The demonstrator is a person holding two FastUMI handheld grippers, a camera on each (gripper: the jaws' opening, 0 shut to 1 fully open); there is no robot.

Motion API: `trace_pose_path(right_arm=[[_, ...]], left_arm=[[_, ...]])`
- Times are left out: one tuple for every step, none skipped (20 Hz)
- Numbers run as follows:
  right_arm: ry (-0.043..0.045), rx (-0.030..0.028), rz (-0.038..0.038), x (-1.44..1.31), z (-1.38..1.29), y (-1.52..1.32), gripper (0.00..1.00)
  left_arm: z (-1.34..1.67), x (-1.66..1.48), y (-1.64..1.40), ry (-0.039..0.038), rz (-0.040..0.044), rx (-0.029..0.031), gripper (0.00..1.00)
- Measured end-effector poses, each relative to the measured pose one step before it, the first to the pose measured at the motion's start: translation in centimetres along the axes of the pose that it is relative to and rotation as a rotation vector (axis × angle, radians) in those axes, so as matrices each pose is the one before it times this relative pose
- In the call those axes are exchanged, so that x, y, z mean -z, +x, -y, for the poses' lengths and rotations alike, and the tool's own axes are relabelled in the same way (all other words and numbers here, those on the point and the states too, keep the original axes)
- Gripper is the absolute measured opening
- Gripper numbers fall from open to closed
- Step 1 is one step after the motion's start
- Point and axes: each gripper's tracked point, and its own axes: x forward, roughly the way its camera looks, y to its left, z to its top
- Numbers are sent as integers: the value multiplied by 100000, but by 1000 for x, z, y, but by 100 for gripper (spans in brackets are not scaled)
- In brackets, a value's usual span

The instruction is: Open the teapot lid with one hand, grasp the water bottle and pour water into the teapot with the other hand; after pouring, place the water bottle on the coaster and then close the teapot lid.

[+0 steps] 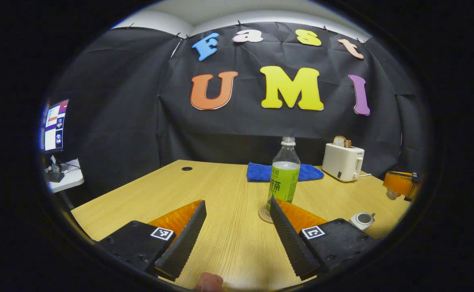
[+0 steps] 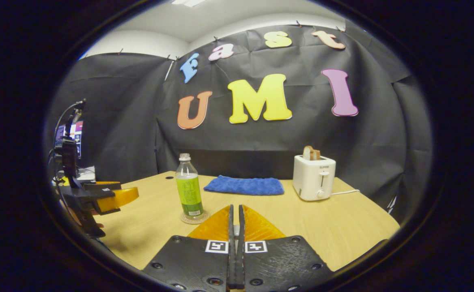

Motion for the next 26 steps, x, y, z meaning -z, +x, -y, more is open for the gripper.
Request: trace_pose_path(right_arm=[[-169,-965,-308,324,-328,372,0],[53,-764,-510,509,-205,389,0],[413,-602,-679,438,-85,305,0],[685,-492,-788,566,-103,415,0],[684,-716,-564,376,-91,231,0],[562,-78,-443,302,-29,193,0],[139,-132,-210,234,97,201,0],[-31,76,-196,255,41,236,0],[7,209,-208,213,56,230,0],[89,-45,-223,321,-42,145,0],[112,148,21,247,3,166,0],[-159,-54,30,139,-127,46,0],[-635,199,-287,179,-61,115,0],[-424,-6,-496,385,-34,130,0],[62,-152,-528,219,-56,58,0],[141,-38,-76,152,-3,75,0],[232,293,53,-6,72,55,0],[316,-237,23,141,-12,70,0],[325,-175,-440,165,-87,130,0],[271,-332,206,149,-93,60,0],[-425,346,520,-313,168,51,0],[-578,132,-38,181,-94,-151,0],[-195,107,481,64,1,79,0],[-108,-37,-106,78,-71,-192,0],[49,124,270,-53,-61,23,0],[156,22,-194,118,2,-115,0]], left_arm=[[-435,-364,-735,-610,1068,-973,98],[-205,-155,-396,-526,671,-407,98],[-344,-218,-501,-145,831,-694,98],[-280,-352,-284,691,1049,-1021,98],[-270,-163,-279,1002,798,-955,98],[-406,-19,-232,975,734,-847,98],[-116,-101,-348,454,388,-280,98],[58,-113,-182,195,88,207,98],[33,-12,-36,69,105,89,98],[-14,-90,-77,67,-4,-7,98],[22,-81,-142,86,269,250,98],[20,7,-28,170,145,94,98],[-26,-24,37,369,24,-90,98],[-51,-113,-60,195,62,40,98],[24,-123,-158,248,251,22,98],[-18,-39,-42,115,-26,-109,98],[-63,-75,0,72,59,58,98],[-48,54,-149,-18,-139,128,98],[-115,52,-70,-51,-24,20,98],[256,67,120,-76,-227,244,98],[-22,37,-93,142,-248,-37,98],[-18,80,62,311,-245,30,98],[-10,25,9,155,160,199,98],[146,-136,58,138,128,334,98],[55,-35,-49,84,60,111,98],[-92,28,-52,-81,-10,81,98]])
